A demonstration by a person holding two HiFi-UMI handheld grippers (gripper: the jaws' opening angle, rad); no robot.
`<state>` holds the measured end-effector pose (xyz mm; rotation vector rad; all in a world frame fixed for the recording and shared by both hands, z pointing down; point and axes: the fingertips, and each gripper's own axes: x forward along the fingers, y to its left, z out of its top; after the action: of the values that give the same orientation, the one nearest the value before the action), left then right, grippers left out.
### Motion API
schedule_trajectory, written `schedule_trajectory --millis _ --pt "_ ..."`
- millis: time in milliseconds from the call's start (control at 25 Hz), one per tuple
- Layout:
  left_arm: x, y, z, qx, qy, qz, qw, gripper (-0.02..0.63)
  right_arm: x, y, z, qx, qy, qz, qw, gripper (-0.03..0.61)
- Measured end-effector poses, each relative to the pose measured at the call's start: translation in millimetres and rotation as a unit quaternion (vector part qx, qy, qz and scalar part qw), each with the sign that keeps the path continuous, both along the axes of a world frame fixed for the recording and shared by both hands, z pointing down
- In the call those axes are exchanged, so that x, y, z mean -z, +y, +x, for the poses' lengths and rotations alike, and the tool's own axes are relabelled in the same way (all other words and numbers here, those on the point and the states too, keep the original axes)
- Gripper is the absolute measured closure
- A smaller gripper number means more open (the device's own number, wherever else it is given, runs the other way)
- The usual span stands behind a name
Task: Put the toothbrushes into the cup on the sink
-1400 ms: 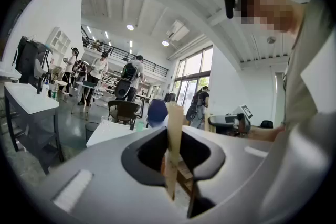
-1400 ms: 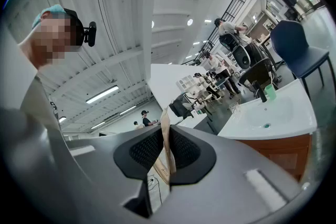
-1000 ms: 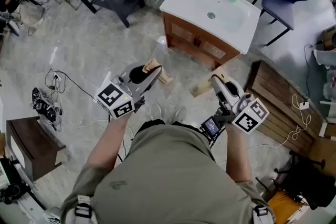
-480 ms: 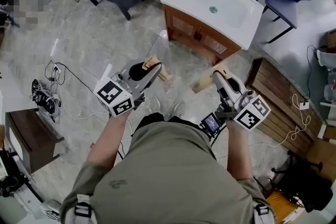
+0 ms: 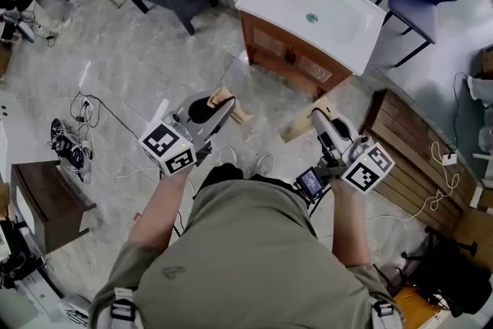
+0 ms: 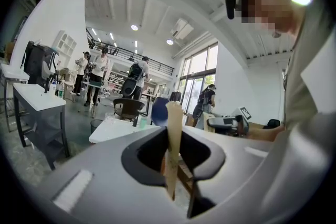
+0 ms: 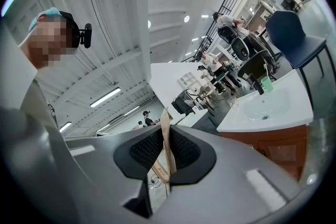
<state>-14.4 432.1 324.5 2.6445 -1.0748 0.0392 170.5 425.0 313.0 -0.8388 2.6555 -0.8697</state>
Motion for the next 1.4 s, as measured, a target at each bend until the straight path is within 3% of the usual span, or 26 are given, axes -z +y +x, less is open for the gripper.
schedule_trajectory --millis 240,800,1400 --pt "7.2 -6.3 6.9 -0.002 -0.003 0.010 0.9999 0.554 -0.2 -1.9 7.2 -0.004 -0.016 -0.004 1.000 0.529" --pt "3.5 -16.6 6.1 -0.004 0.003 0.010 0.9999 0.554 -5.8 -11.4 8.4 -0.012 0.001 -0.007 1.000 0.529" --pt "-4.4 -70.8 -22.9 -0.016 0.012 0.000 0.9998 0.554 -14.3 -61.0 -27.5 -0.021 0.014 -0.021 0.999 0.529"
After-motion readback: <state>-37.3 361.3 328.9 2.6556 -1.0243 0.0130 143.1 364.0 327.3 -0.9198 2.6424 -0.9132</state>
